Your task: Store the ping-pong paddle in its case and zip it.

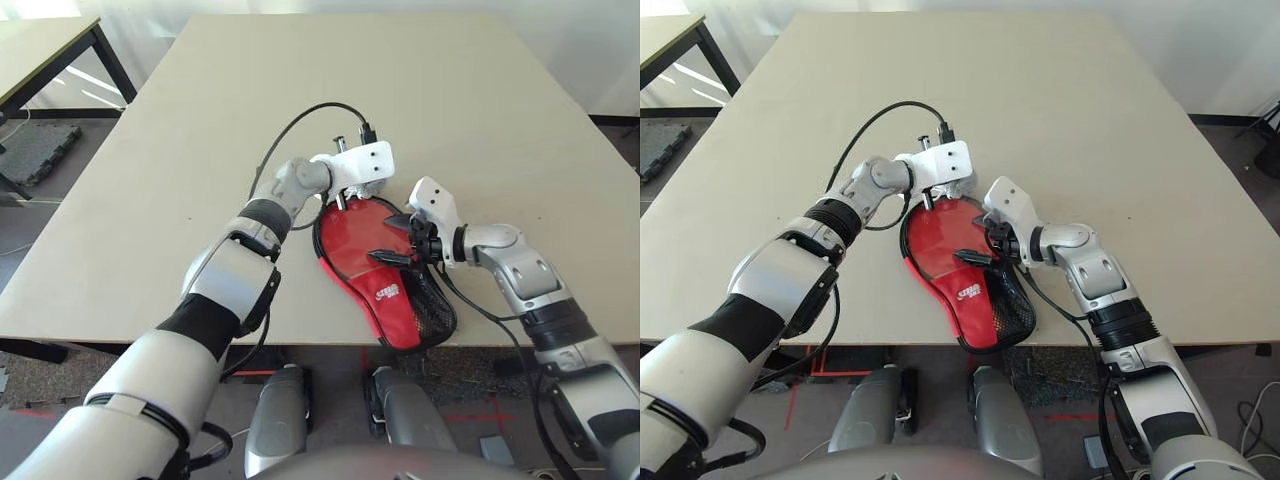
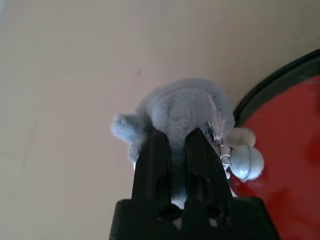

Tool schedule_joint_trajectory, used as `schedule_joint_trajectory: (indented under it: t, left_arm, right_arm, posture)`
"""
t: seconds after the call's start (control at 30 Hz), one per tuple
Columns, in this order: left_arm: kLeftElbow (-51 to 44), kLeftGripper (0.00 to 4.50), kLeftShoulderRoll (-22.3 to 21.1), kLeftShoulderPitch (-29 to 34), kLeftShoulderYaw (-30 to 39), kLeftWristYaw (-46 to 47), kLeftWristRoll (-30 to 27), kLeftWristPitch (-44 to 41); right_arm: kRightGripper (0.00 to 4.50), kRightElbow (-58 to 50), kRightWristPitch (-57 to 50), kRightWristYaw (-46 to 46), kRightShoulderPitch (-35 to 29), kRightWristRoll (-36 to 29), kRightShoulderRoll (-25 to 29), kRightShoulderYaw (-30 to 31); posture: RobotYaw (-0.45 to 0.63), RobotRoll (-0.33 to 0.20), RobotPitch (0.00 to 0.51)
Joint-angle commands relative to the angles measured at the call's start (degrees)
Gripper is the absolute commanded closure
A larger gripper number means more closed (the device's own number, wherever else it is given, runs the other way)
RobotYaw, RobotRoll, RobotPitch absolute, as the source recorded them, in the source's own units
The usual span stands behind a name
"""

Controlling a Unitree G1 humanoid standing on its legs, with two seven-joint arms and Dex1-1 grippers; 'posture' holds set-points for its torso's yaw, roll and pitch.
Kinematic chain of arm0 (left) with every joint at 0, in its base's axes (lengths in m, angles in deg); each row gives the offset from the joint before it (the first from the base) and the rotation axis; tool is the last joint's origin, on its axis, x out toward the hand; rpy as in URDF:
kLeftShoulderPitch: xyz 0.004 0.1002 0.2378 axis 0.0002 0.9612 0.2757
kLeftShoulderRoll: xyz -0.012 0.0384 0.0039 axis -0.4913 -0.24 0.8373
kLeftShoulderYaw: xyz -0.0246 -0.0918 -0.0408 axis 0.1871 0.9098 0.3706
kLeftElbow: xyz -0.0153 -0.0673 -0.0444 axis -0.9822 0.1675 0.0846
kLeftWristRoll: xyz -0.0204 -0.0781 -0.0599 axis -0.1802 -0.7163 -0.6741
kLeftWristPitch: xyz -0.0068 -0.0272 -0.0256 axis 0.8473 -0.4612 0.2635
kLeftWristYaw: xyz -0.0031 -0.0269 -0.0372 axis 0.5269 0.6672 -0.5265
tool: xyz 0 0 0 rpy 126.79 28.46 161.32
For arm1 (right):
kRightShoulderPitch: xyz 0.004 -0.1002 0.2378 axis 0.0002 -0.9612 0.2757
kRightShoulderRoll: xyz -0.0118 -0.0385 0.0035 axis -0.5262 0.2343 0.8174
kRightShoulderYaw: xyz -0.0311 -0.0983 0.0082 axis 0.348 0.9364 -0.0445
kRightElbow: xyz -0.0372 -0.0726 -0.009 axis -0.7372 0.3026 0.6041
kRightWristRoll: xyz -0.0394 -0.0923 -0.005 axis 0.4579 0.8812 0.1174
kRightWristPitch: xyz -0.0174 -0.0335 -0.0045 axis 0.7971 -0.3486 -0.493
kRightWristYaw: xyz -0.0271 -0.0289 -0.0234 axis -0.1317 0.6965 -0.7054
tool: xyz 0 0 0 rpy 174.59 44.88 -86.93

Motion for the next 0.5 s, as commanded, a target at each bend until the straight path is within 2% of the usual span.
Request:
schedule_joint_trajectory:
  t: [0.03, 0.2, 0.5]
  left_arm:
    - [-3.94, 4.42, 0.04, 1.92, 1.14, -8.91, -3.68, -4.10]
    - [-10.40, 4.42, 0.09, 4.85, 1.82, -16.25, -6.81, -10.94]
    - [-15.94, 1.06, -0.20, 7.90, 1.75, -18.86, -8.91, -15.76]
  right_arm:
    - [0.00, 2.68, -1.16, 0.11, -1.32, 1.02, 0.09, 1.88]
    - [0.00, 3.93, -0.47, 0.26, -0.50, 1.18, -0.39, 2.22]
    - [0.00, 5.41, 0.70, 0.49, 0.43, 1.29, -0.89, 2.55]
  posture:
    - [0.07, 0.000, 0.115]
    - [0.08, 0.000, 0.112]
    - [0.09, 0.000, 0.101]
